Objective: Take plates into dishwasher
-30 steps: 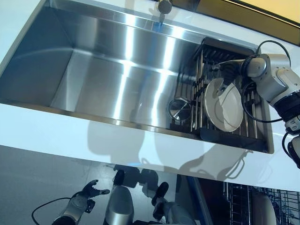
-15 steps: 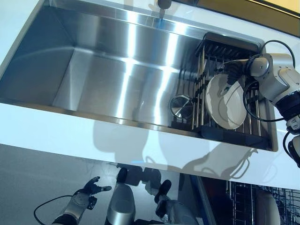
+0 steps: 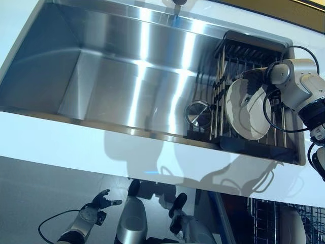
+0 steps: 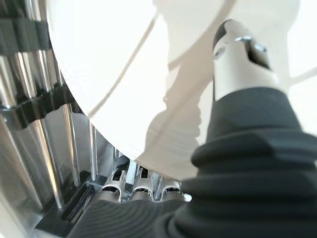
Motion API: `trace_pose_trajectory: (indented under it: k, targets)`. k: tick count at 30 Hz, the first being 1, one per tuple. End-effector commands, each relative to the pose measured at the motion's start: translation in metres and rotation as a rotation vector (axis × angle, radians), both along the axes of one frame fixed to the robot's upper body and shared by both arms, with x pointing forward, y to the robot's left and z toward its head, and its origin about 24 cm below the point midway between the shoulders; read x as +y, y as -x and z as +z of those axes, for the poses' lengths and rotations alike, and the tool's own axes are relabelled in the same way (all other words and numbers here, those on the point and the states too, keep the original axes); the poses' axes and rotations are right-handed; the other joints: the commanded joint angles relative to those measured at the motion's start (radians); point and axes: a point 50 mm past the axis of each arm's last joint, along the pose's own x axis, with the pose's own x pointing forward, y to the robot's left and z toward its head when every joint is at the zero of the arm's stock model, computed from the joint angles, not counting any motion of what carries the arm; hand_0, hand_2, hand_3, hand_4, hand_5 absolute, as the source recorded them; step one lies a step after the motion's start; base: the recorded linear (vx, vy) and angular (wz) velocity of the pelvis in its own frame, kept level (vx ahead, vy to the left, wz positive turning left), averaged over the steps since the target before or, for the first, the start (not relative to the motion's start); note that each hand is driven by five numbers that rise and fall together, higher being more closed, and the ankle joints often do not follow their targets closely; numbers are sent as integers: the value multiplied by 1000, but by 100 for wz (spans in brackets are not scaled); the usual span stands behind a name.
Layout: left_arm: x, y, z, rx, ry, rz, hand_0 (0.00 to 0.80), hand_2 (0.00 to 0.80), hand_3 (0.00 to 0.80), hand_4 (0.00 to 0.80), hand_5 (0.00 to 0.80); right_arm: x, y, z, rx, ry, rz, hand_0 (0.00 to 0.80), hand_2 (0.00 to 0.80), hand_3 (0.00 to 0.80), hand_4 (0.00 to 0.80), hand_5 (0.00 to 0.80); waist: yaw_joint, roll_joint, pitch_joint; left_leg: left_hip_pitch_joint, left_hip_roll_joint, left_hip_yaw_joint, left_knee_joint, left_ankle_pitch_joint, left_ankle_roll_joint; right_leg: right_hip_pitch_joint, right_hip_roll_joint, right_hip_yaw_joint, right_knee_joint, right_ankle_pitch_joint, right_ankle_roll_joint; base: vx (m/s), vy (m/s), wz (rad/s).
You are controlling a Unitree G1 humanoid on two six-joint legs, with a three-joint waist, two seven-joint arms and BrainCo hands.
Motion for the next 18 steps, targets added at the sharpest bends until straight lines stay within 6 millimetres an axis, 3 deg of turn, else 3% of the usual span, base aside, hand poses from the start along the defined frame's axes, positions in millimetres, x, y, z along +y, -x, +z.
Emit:
trace_pose_trajectory:
  k: [1, 2, 4, 5, 18]
  targets:
    - [-3, 2, 0, 2, 11, -24, 0, 0, 0, 0, 0, -12, 7, 41, -80, 88, -45, 0, 0, 0, 0, 0, 49, -15, -12, -36, 25, 14, -54, 105, 12, -60, -45, 1, 222, -81, 5, 0, 0, 0]
    - [-3, 2, 0, 2, 10, -24, 0, 0, 0, 0, 0, -12, 7, 41, -77, 88, -43, 0, 0, 0, 0, 0, 49, -16, -12, -36, 25, 14, -55, 105, 13, -60, -45, 1, 222, -81, 5, 0, 0, 0]
    - [-2, 2, 0, 2, 9, -24, 0, 0, 0, 0, 0, -10, 6, 39, -69, 88, -36, 449, 449, 449, 449, 449, 50, -18, -11, -37, 25, 14, -56, 105, 14, -61, -43, 1, 222, -80, 5, 0, 0, 0]
    - [-2, 1, 0, 0, 8, -22, 0, 0, 0, 0, 0, -9, 7, 40, -67, 90, -29, 800, 800, 800, 800, 800, 50, -20, -9, -37, 26, 14, -57, 106, 14, -62, -43, 2, 222, -79, 5, 0, 0, 0]
    - [-2, 0, 1, -6, 5, -15, 0, 0, 0, 0, 0, -2, 7, 42, -73, 85, -6, 800, 800, 800, 800, 800, 50, -30, -9, -37, 26, 17, -62, 106, 15, -60, -40, 3, 212, -76, 7, 0, 0, 0]
